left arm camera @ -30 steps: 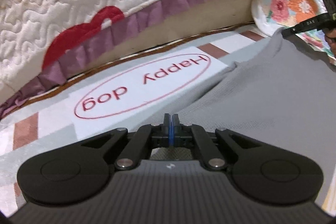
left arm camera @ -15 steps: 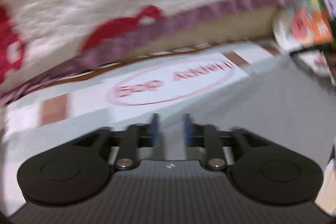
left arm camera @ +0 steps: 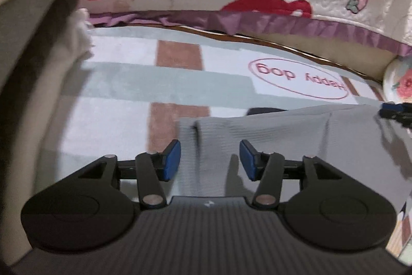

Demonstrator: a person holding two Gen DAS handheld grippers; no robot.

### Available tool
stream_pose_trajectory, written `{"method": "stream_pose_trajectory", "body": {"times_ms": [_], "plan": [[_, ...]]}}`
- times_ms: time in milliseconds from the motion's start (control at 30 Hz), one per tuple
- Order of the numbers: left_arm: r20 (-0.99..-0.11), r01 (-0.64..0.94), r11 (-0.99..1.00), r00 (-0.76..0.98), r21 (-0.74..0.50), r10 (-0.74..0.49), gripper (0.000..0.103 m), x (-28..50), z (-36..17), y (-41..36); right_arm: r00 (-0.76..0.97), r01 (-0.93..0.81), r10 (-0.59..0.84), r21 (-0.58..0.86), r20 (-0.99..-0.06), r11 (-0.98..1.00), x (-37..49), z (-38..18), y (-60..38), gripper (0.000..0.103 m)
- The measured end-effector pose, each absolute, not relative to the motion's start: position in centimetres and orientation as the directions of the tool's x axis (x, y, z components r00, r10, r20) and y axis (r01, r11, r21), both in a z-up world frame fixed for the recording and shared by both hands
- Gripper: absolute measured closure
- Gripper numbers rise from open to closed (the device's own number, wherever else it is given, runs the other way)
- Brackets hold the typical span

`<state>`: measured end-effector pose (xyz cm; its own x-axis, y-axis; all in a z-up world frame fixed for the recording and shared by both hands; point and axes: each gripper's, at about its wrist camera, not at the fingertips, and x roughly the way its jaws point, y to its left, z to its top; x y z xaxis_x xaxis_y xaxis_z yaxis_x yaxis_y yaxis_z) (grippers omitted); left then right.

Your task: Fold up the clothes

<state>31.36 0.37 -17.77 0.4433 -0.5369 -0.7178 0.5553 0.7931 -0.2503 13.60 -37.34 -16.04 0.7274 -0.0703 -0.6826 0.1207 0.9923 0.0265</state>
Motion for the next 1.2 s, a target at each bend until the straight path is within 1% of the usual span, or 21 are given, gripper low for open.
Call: {"method": "stream_pose_trajectory", "body": {"times_ms": [33,100,167,267,300,400,467,533,567,600,633,733,833,867,900,933,967,1000,1067,1133,1200], "plan": [[-0.716,0.565,0.792,0.453,-0.230,-0.531,0.066,31.3,-18.0,-0.2,0.723,0.115,-0.061,0.033,-0.688,0.993,13.8,-16.4,-36.8,0.054],[-0.714,0.579,0.801,0.494,-0.155,-0.496,0.100,31.0,-17.9,-1.0,0.716,0.114,-0.070,0.018,-0.695,0.993,14.1,-17.0,-36.0,0.049],[-0.693,0.575,0.813,0.549,-0.092,-0.468,0.100,30.7,-17.4,-1.4,0.711,0.116,-0.083,0.000,-0.698,0.993,14.3,-17.7,-35.5,0.048],[-0.610,0.528,0.848,0.663,-0.028,-0.433,0.102,30.5,-16.0,-1.1,0.714,0.124,-0.102,-0.017,-0.693,0.992,14.3,-18.2,-35.2,0.048],[-0.619,0.527,0.850,0.662,-0.017,-0.422,0.102,30.9,-16.2,-1.2,0.715,0.126,-0.108,-0.025,-0.691,0.992,14.3,-18.4,-35.1,0.047],[-0.669,0.495,0.867,0.622,-0.067,-0.407,0.102,31.8,-17.9,-1.3,0.716,0.123,-0.128,-0.056,-0.686,0.991,14.8,-18.7,-34.6,0.042],[-0.670,0.491,0.870,0.632,-0.043,-0.390,0.101,31.9,-18.0,-1.5,0.717,0.120,-0.142,-0.079,-0.683,0.990,15.1,-19.0,-34.2,0.037],[-0.667,0.483,0.875,0.645,-0.025,-0.375,0.099,32.0,-17.9,-1.6,0.720,0.127,-0.161,-0.099,-0.676,0.987,15.7,-19.1,-33.9,0.037],[-0.664,0.475,0.880,0.650,-0.023,-0.368,0.099,32.0,-17.8,-1.6,0.721,0.137,-0.173,-0.107,-0.671,0.985,15.9,-19.2,-33.8,0.039],[-0.662,0.467,0.884,0.656,-0.021,-0.362,0.098,32.0,-17.7,-1.6,0.722,0.152,-0.191,-0.116,-0.665,0.981,16.2,-19.2,-33.8,0.067],[-0.660,0.459,0.888,0.662,-0.019,-0.355,0.098,32.0,-17.7,-1.6,0.722,0.168,-0.210,-0.128,-0.659,0.978,16.5,-19.1,-33.8,0.089],[-0.642,0.437,0.900,0.689,-0.003,-0.337,0.098,31.4,-16.7,-1.2,0.717,0.181,-0.216,-0.123,-0.662,0.976,17.3,-19.2,-34.5,0.094],[-0.608,0.480,0.877,0.686,-0.034,-0.400,0.095,30.0,-14.8,-1.1,0.708,0.178,-0.227,-0.142,-0.669,0.974,18.0,-19.2,-34.3,0.094],[-0.613,0.516,0.853,0.651,-0.073,-0.447,0.094,29.6,-14.5,-1.3,0.705,0.180,-0.235,-0.152,-0.669,0.972,18.1,-19.1,-34.1,0.094],[-0.620,0.554,0.824,0.607,-0.119,-0.498,0.089,29.3,-14.2,-1.5,0.704,0.190,-0.246,-0.158,-0.666,0.969,18.0,-19.0,-33.9,0.094],[-0.623,0.589,0.791,0.560,-0.164,-0.546,0.068,29.0,-14.0,-1.8,0.705,0.203,-0.256,-0.158,-0.661,0.966,17.8,-18.8,-33.8,0.092],[-0.638,0.630,0.745,0.485,-0.219,-0.598,0.056,28.8,-14.2,-2.4,0.712,0.220,-0.260,-0.145,-0.652,0.965,17.4,-18.4,-33.7,0.092],[-0.663,0.657,0.715,0.429,-0.238,-0.614,0.048,28.6,-14.7,-3.3,0.723,0.230,-0.251,-0.118,-0.644,0.966,16.9,-18.0,-33.6,0.091],[-0.710,0.701,0.663,0.325,-0.261,-0.624,0.048,28.1,-16.0,-5.2,0.740,0.228,-0.210,-0.056,-0.639,0.972,15.7,-17.5,-33.0,0.091],[-0.761,0.703,0.692,0.355,-0.165,-0.543,0.051,27.9,-17.4,-6.8,0.737,0.191,-0.163,-0.029,-0.656,0.981,14.7,-17.4,-31.8,0.090],[-0.757,0.710,0.700,0.415,-0.077,-0.505,0.051,27.9,-18.0,-7.5,0.718,0.138,-0.136,-0.051,-0.683,0.989,14.0,-17.6,-30.2,0.090]]}}
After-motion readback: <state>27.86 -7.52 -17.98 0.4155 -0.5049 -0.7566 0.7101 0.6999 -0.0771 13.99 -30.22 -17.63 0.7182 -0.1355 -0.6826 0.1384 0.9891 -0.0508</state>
